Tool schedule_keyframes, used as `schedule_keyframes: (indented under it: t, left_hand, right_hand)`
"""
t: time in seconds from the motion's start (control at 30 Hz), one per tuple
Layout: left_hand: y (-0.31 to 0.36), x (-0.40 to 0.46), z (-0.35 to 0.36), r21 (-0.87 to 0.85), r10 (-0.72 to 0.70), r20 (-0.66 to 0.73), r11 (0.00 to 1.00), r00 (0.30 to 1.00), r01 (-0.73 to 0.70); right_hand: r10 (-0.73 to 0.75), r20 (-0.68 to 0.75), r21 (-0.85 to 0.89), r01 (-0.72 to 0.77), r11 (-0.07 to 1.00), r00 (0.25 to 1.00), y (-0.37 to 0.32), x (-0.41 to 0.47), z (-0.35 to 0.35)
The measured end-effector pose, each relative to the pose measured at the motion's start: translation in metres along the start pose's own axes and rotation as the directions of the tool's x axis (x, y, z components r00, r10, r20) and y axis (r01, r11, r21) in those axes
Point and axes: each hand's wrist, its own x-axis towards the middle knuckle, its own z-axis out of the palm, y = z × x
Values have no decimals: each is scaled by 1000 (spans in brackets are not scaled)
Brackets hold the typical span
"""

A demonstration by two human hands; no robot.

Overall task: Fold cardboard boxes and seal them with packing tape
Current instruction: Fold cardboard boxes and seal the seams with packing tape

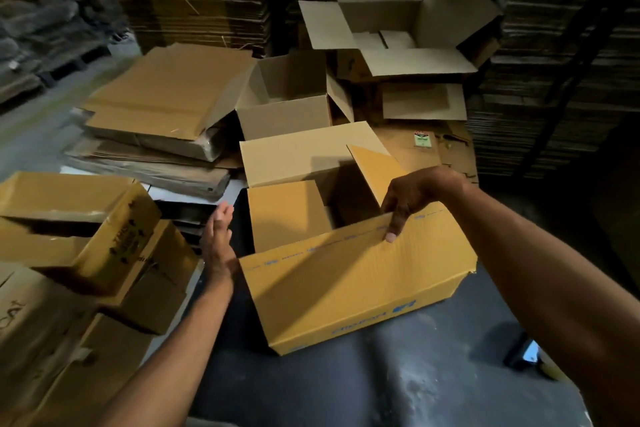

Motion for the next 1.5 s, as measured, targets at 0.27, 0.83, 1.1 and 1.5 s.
schedule_keyframes:
  t: [0.27, 0.83, 1.1, 1.5]
  left_hand:
    - [79, -8, 4, 452, 25, 673, 777, 739, -438]
    - [-77, 16, 19, 721, -243, 687, 110, 684, -685]
    - [-76, -63, 34, 768, -224, 631, 45, 743, -639]
    - [43, 210, 84, 905, 50, 420, 58, 906, -422]
  right_hand:
    - [-21, -95, 104, 31, 994, 995, 6, 26, -8]
    - [229, -422, 108, -202, 973, 877, -1, 129, 87]
    - [245, -510, 171, -183, 968, 824, 52, 113, 163]
    - [624, -551, 582, -280, 763, 554, -30, 111, 212]
